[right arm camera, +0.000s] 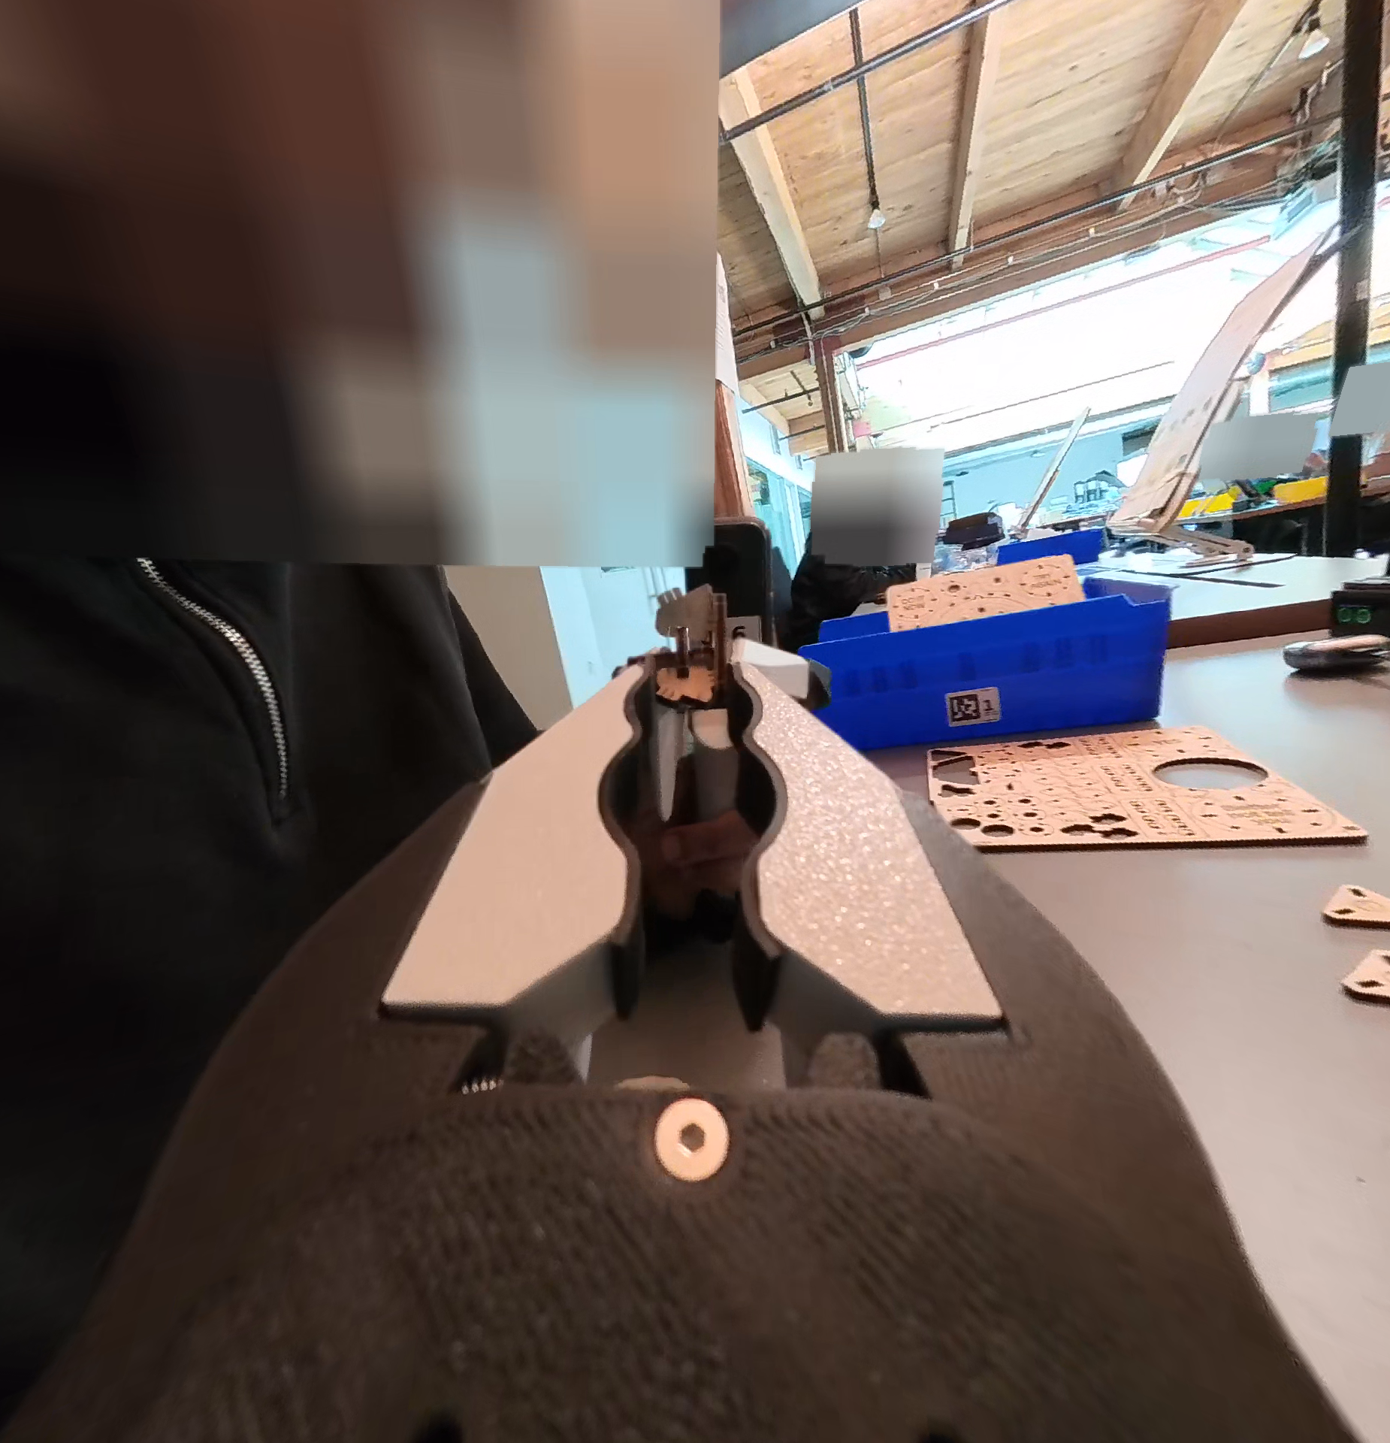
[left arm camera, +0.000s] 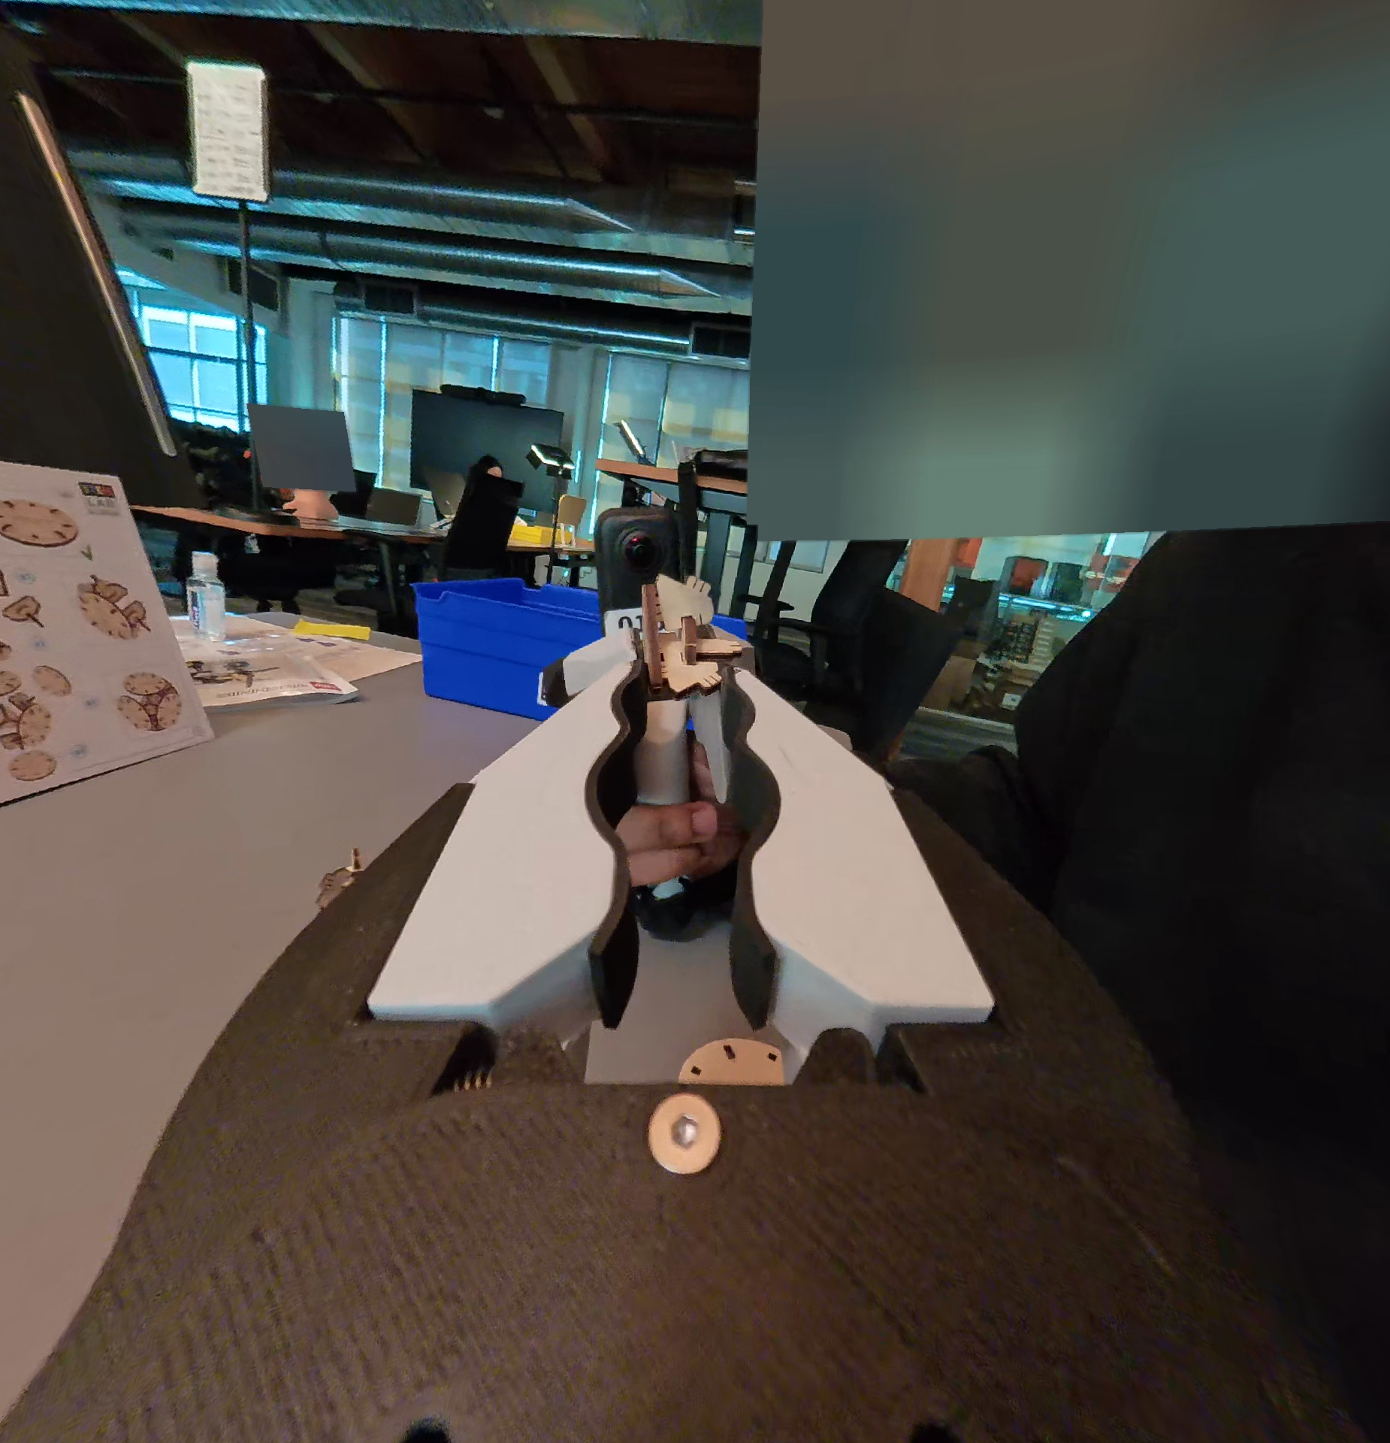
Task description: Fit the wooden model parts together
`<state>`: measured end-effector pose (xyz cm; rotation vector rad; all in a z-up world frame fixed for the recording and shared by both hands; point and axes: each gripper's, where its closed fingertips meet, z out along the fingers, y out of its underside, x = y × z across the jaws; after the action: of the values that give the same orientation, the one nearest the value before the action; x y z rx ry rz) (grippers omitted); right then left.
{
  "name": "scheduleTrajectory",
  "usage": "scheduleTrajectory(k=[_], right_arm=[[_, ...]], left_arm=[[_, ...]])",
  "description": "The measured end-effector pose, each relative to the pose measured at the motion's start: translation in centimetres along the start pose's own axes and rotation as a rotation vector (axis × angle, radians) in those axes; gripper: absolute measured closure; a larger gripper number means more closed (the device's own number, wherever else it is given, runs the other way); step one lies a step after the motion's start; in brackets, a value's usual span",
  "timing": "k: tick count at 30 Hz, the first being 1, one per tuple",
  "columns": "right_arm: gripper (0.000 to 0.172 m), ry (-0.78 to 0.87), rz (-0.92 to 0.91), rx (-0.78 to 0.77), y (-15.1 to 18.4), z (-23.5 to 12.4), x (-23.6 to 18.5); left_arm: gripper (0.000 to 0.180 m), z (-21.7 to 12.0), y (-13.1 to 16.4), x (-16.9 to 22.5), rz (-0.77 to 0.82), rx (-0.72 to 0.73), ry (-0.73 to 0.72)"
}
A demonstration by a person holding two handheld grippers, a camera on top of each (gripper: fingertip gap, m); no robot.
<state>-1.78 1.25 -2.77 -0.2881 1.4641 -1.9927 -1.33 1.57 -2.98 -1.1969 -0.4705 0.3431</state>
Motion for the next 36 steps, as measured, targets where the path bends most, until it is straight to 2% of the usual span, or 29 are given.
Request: scheduleTrajectory(k=[3, 14, 17, 31, 36], right_arm=[[0.156, 0.007, -0.013, -0.018, 0.0, -0.1, 0.1], [0.156, 0.037, -0.049, -0.044, 0.1, 0.0, 0.2], [0.156, 0.058, -0.047, -0.042, 0.0, 0.0, 0.5], [0.156, 0.095, -0.047, -0.054, -0.1, 0.1, 1.0], [0.156, 0.123, -0.126, -0.017, -0.4, 0.3, 1.0]], left_arm=[[0.165, 0.2, -0.1, -0.1, -0.047, 0.024, 0.029], [0.164, 0.3, 0.3, -0.2, -0.009, -0.023, -0.014], [0.164, 0.3, 0.4, -0.6, -0.064, -0.027, -0.009], [0.163, 0.3, 0.3, -1.0, -0.141, -0.006, 0.012], [0.163, 0.2, -0.1, -1.0, -0.153, 0.016, 0.024]])
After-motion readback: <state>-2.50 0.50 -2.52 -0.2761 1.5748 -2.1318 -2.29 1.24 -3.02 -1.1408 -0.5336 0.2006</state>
